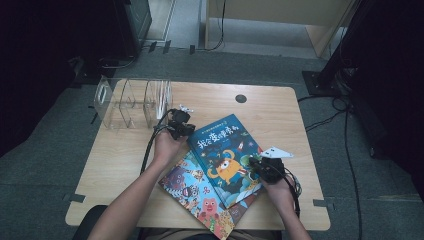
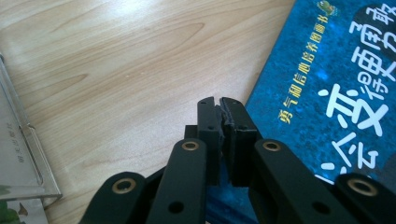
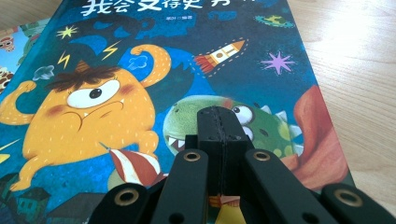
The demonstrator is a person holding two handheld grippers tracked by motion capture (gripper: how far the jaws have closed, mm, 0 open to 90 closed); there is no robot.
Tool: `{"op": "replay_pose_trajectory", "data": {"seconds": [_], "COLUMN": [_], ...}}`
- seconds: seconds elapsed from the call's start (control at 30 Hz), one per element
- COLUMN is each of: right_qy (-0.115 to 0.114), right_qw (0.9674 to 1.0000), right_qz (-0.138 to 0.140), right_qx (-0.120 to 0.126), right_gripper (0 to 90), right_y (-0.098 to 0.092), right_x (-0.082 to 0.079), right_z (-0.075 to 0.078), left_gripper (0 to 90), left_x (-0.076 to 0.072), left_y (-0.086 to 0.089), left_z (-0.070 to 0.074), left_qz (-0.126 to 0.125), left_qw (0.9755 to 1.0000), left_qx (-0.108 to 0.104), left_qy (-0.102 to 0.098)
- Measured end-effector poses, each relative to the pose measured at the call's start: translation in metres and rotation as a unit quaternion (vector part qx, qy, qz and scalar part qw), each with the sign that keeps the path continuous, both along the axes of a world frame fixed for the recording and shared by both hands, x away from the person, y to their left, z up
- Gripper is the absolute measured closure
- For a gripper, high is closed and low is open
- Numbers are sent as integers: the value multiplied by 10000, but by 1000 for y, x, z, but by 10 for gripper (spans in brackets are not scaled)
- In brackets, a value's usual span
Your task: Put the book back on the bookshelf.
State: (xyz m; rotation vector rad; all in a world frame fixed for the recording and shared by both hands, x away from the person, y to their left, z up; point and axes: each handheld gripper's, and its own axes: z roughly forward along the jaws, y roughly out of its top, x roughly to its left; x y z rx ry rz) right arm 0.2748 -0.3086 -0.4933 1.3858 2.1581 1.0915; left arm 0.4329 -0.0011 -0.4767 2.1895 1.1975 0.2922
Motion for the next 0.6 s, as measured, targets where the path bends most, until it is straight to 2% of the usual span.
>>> {"op": "replay_pose_trajectory", "data": {"seconds": [0.1, 0.33, 0.6], "right_qy": [19, 37, 87], "right_qw": [10000, 10000, 9999], "right_qz": [-20, -16, -6], "right_qx": [12, 45, 85], "right_gripper": [900, 900, 900], "right_y": [-2, -4, -8], "right_x": [0, 1, 4], "right_z": [0, 0, 0], "left_gripper": [879, 899, 900], "left_x": [-3, -9, -19], "left_y": [4, 5, 11], "left_z": [-1, 0, 1], "left_qz": [20, 2, -8], "left_qw": [9999, 9999, 9995], "left_qx": [-121, -108, -163], "left_qy": [83, 108, 272]}}
